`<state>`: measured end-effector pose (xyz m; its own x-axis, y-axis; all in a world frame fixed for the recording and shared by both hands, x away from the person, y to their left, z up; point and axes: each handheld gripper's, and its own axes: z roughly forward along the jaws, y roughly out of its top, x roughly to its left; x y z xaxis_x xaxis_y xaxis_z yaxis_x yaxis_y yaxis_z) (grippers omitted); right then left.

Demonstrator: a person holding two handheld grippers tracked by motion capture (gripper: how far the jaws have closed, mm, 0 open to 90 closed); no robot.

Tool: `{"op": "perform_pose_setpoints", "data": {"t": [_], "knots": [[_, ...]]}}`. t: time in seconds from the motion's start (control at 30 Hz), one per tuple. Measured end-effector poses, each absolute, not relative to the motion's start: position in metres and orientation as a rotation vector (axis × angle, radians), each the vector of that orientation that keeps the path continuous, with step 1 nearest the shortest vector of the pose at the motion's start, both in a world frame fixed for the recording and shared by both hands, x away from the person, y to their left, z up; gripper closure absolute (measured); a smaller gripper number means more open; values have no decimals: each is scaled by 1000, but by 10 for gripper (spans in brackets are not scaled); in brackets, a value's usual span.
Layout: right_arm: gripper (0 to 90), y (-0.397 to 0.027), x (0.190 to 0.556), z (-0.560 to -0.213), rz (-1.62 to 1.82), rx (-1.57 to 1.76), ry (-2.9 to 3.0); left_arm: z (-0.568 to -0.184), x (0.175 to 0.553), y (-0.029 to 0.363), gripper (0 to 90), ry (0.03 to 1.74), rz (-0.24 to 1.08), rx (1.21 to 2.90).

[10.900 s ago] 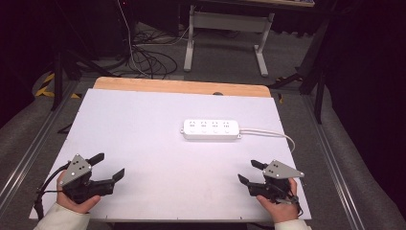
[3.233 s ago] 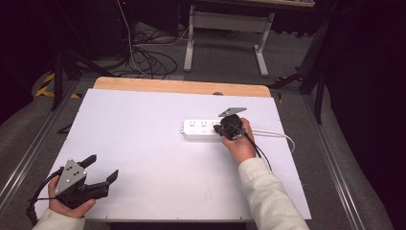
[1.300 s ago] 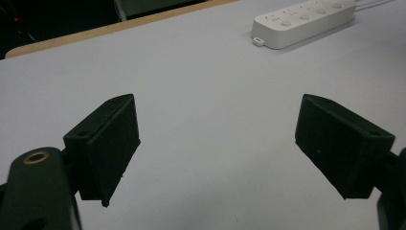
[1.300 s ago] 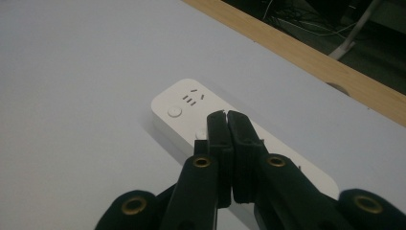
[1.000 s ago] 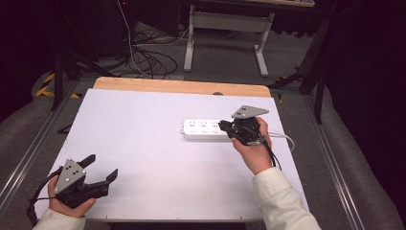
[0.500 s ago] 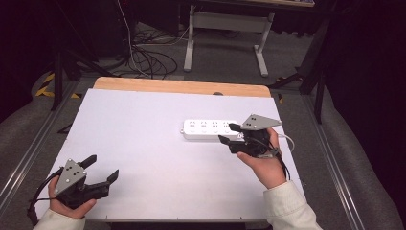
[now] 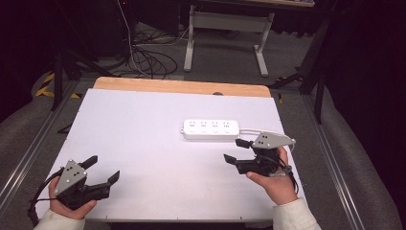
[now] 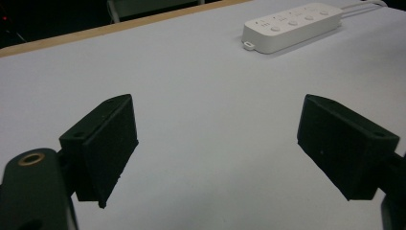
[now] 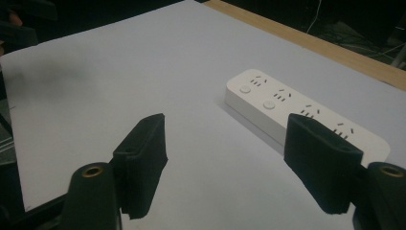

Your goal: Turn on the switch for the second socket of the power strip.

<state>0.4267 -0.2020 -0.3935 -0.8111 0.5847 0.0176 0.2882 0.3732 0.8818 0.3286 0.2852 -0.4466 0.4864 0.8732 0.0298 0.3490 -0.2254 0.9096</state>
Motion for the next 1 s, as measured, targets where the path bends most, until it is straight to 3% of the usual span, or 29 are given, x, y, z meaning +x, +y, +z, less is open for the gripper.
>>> {"op": "perform_pose_setpoints", "data": {"t": [1.0], "knots": [[242, -237, 405, -471, 1530, 831, 2402, -450, 326, 286, 131, 1043, 678, 1816]]}}
